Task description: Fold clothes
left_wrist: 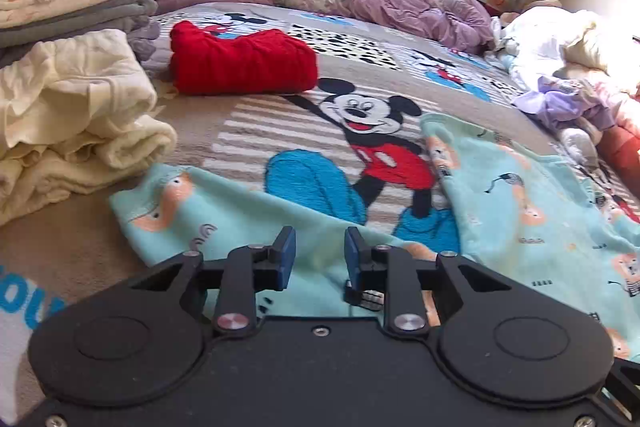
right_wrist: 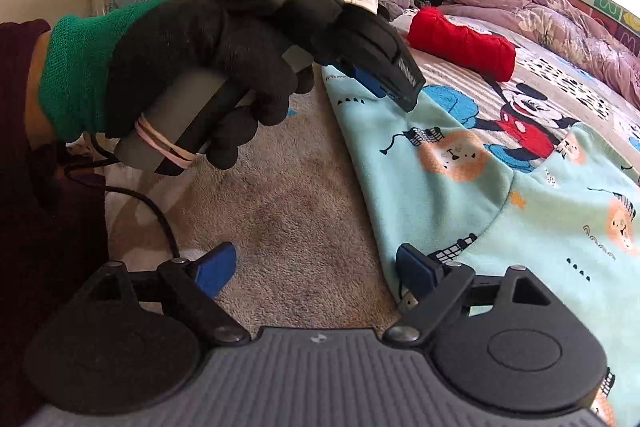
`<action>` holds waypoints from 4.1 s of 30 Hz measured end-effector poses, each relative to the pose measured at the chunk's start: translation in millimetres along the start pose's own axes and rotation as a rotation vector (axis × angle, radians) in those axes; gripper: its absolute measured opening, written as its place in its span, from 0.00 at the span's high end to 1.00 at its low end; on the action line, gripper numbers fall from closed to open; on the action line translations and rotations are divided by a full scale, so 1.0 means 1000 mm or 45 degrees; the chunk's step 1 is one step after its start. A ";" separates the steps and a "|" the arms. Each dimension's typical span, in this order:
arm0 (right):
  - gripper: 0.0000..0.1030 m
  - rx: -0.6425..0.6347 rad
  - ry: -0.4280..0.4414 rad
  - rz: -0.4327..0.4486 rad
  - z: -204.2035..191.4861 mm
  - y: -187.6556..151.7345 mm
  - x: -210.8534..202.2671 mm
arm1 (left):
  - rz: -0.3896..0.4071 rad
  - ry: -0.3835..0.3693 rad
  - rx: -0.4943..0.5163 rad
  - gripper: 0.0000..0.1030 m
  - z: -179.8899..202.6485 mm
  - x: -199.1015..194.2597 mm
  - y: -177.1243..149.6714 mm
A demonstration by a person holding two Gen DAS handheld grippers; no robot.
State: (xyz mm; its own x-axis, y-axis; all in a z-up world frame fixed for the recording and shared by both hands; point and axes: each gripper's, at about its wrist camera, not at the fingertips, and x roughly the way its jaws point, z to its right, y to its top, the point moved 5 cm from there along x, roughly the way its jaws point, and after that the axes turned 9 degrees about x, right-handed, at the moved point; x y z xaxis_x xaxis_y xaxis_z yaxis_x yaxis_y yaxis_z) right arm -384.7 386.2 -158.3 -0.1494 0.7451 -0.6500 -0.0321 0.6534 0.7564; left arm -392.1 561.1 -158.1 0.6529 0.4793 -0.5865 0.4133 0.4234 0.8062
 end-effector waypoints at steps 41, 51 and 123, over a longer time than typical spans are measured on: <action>0.05 0.073 0.066 0.029 0.004 -0.001 0.018 | 0.078 0.214 -0.563 0.76 -0.109 -0.013 -0.023; 0.12 0.547 -0.003 0.322 0.099 -0.021 -0.103 | 0.178 0.078 -0.344 0.54 -0.018 -0.064 -0.007; 0.87 1.387 -0.354 0.498 0.427 -0.047 -0.102 | -0.069 -0.427 -0.179 0.36 0.151 0.004 -0.047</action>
State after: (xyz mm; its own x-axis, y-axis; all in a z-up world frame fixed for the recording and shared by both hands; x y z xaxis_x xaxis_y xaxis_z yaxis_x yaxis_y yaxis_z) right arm 53.9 337.3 -159.0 0.2612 0.8349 -0.4845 0.8449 0.0450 0.5331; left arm -312.9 427.2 -186.1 0.8139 0.1841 -0.5510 0.3772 0.5538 0.7423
